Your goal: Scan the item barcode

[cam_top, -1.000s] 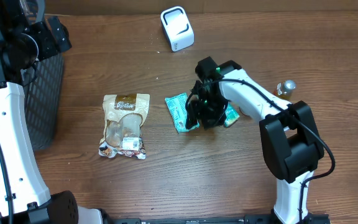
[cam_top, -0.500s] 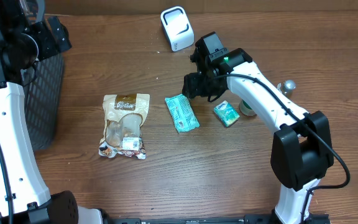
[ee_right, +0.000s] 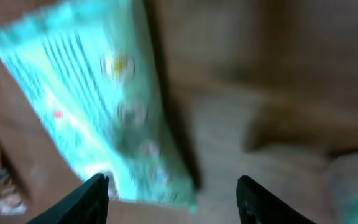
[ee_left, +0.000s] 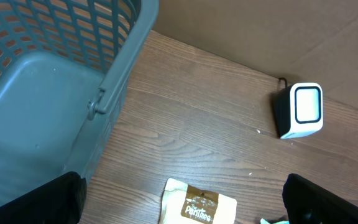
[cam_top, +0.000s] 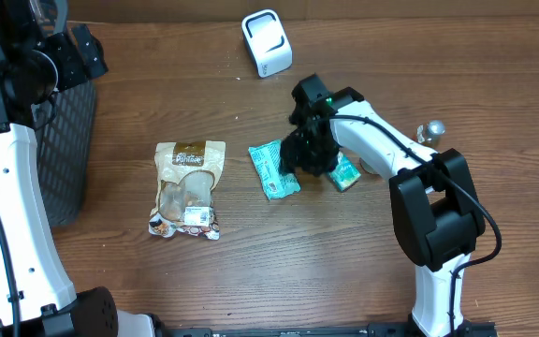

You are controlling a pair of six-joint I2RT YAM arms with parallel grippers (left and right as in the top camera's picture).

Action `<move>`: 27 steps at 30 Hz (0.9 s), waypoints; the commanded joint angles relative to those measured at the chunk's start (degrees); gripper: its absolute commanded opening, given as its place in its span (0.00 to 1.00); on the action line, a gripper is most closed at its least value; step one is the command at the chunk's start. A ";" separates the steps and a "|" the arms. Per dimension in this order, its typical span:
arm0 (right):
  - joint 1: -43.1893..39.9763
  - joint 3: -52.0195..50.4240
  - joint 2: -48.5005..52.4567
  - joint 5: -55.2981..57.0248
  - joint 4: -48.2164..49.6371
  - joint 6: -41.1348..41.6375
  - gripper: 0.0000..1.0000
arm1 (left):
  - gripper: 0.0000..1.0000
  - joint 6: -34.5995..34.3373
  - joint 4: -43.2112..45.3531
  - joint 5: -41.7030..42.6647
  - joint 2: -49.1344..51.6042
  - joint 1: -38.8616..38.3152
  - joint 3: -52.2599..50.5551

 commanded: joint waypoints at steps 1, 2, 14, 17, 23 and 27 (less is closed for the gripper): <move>1.22 -0.42 -0.07 -5.66 -1.16 0.66 0.64 | 1.00 0.87 0.04 0.37 0.17 -0.11 1.44; 1.55 -0.42 -0.07 -5.99 -1.66 0.66 0.64 | 1.00 0.90 0.04 0.37 0.17 -0.11 1.46; 8.96 -0.33 -0.13 -10.54 -1.77 0.33 0.64 | 1.00 0.87 0.04 0.37 0.17 -0.11 1.44; 9.09 1.66 -0.28 -10.36 -4.39 0.15 0.63 | 1.00 0.90 0.04 0.37 0.17 -0.11 1.44; 6.60 7.82 -1.68 -2.16 -7.54 -0.02 0.63 | 1.00 0.87 0.04 0.37 0.17 -0.11 1.44; 4.33 9.07 -1.88 4.33 -6.34 -0.02 0.67 | 1.00 0.90 0.04 0.37 0.17 -0.11 1.46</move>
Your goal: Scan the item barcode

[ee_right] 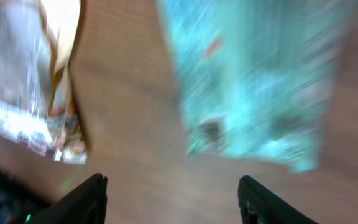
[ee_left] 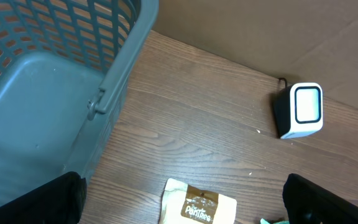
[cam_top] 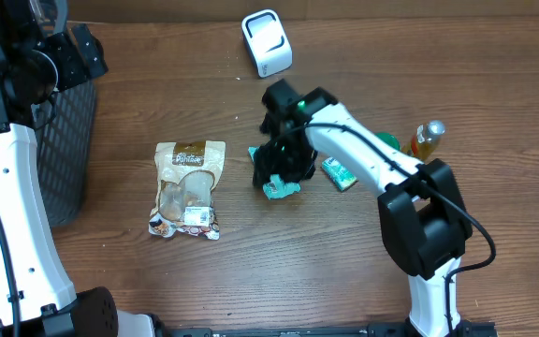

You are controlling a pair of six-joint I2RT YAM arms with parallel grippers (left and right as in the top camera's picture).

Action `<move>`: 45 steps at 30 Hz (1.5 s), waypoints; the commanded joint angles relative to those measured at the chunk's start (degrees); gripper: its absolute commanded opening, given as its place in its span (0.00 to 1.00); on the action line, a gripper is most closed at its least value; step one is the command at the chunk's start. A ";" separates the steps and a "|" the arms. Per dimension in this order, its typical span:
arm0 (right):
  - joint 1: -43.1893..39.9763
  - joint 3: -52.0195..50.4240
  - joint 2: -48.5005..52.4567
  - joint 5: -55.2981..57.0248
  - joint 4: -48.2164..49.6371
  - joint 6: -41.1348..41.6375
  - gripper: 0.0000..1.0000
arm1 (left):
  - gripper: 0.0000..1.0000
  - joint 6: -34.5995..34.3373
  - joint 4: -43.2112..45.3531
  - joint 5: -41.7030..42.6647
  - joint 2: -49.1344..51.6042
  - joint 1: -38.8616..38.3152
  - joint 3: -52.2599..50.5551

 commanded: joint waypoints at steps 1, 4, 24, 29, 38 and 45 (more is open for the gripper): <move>-2.38 1.51 -1.88 7.39 0.76 -0.22 0.67 | 0.99 0.90 0.07 0.37 0.17 -0.11 1.49; -4.11 1.49 -1.88 7.98 1.03 -0.22 0.69 | 1.00 0.90 0.07 0.37 0.17 -0.13 1.49; -6.71 1.49 -1.88 7.98 -0.04 -0.26 0.71 | 1.00 0.90 0.07 0.37 0.17 -0.13 1.46; -6.71 1.49 -1.88 7.98 0.94 -0.50 0.73 | 1.00 0.90 0.07 0.37 0.17 -0.13 1.46; -6.69 1.49 -1.88 7.91 6.84 -7.26 0.77 | 1.00 0.90 0.07 0.37 0.17 -0.13 1.49; -6.69 1.44 -1.86 7.72 12.15 -10.08 0.78 | 1.00 0.92 0.07 0.37 0.17 -0.13 1.46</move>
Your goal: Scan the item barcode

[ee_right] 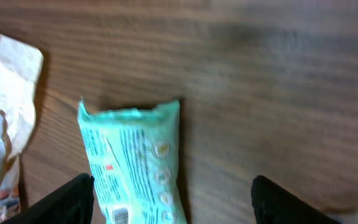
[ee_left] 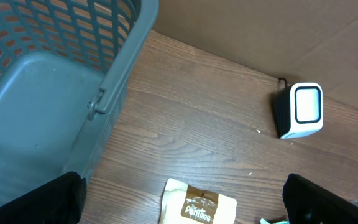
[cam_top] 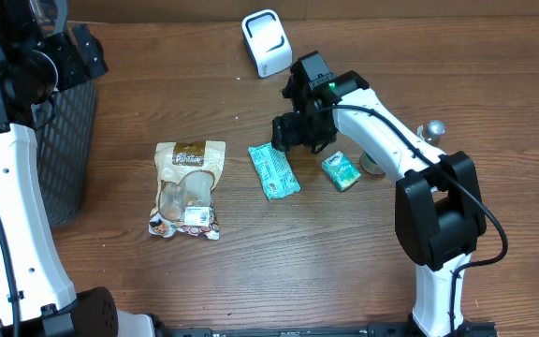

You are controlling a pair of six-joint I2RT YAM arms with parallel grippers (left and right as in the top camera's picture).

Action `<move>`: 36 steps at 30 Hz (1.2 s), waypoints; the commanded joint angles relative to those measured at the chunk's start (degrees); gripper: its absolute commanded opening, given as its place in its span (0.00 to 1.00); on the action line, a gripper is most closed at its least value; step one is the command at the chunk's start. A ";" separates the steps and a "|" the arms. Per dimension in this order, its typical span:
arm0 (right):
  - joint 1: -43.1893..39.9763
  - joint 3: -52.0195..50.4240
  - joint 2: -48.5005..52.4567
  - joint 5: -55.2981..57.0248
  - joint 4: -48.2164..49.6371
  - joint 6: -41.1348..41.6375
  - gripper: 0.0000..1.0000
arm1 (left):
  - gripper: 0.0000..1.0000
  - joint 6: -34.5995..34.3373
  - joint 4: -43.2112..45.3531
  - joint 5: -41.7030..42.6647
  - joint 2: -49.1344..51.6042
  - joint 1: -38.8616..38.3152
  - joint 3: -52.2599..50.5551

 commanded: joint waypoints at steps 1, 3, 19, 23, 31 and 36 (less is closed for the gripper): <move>0.00 1.05 -1.86 -0.50 1.81 -3.80 0.78 | 0.99 0.90 0.07 0.35 0.17 -0.11 1.44; 0.00 1.05 -1.75 -2.40 2.84 -6.84 0.78 | 1.00 0.90 0.07 0.35 0.17 -0.11 1.44; 0.00 1.03 3.19 -4.22 4.44 -15.52 0.84 | 1.00 0.92 0.07 0.35 0.17 -0.11 1.44; 0.00 1.03 6.03 -4.22 5.11 -15.50 0.85 | 1.00 0.92 0.07 0.35 0.17 -0.11 1.44; -0.02 1.03 10.78 -2.95 2.75 -12.83 0.83 | 1.00 0.90 0.07 0.35 0.17 -0.11 1.44; -0.02 1.03 10.86 5.46 -0.81 -5.38 0.80 | 0.99 0.90 0.07 0.35 0.17 -0.11 1.44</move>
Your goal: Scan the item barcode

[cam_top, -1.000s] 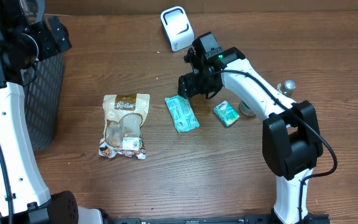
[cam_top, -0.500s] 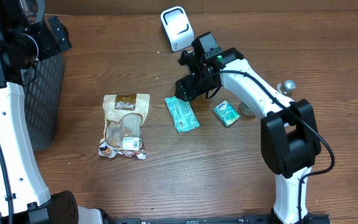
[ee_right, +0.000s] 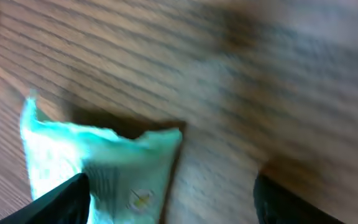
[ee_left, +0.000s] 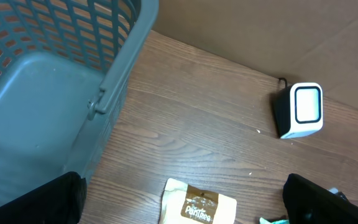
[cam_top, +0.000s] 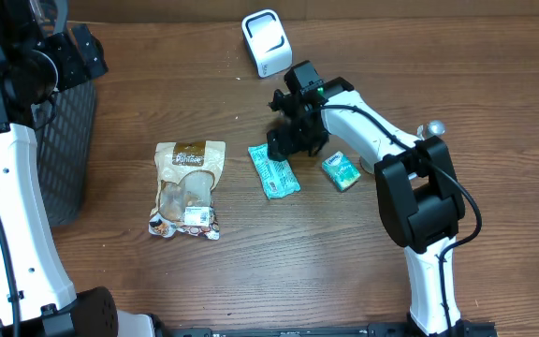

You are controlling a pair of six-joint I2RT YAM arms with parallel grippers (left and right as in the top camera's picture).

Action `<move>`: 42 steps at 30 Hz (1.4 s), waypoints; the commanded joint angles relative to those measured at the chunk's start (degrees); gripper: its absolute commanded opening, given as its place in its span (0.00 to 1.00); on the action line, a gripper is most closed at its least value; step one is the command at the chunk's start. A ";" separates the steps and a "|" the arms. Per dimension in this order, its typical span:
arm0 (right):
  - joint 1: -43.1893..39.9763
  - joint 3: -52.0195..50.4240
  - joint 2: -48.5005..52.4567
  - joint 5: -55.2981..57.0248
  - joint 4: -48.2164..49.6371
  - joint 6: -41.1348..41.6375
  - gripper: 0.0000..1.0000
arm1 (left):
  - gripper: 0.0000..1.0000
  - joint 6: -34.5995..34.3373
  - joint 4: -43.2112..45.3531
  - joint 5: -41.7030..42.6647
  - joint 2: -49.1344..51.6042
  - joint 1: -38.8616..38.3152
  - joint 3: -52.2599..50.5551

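Observation:
A teal packet lies flat on the table's middle, its far end showing in the right wrist view. My right gripper hovers low over that far end, open, with nothing held. The white barcode scanner stands at the back, also seen in the left wrist view. My left gripper is open, high at the far left near the basket.
A brown snack bag lies left of the packet. A small teal box sits to its right, with a bottle beyond. A grey mesh basket stands at the left edge.
My right gripper has shifted slightly left and toward the teal packet's far end, which now looks larger and closer in the wrist view. The packet and left arm have not moved.
My right gripper was open between the teal packet and the small teal box. Then it was over the packet. Then it stood back toward the scanner with the packet lying untouched, and now it is low at the packet's far end.

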 commanded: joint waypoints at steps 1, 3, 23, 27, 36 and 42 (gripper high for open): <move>-0.13 -0.50 2.84 6.71 -2.78 6.45 0.79 | 1.00 0.87 0.07 0.37 0.17 -0.11 1.44; -0.15 -0.48 2.82 6.64 -4.59 8.44 0.76 | 1.00 0.87 0.07 0.37 0.17 -0.11 1.44; -0.15 5.03 -5.84 4.76 -9.49 12.31 0.69 | 1.00 0.87 0.07 0.37 0.17 -0.11 1.44; -0.13 3.04 -5.81 4.48 -12.15 15.41 0.69 | 0.99 0.87 0.07 0.37 0.17 -0.11 1.44; 1.07 -3.82 -5.79 -0.48 -11.52 17.25 0.69 | 1.00 0.90 0.07 0.37 0.17 -0.11 1.44; 2.47 -7.19 -5.79 -8.46 -10.99 19.89 0.69 | 1.00 0.87 0.07 0.37 0.17 -0.11 1.44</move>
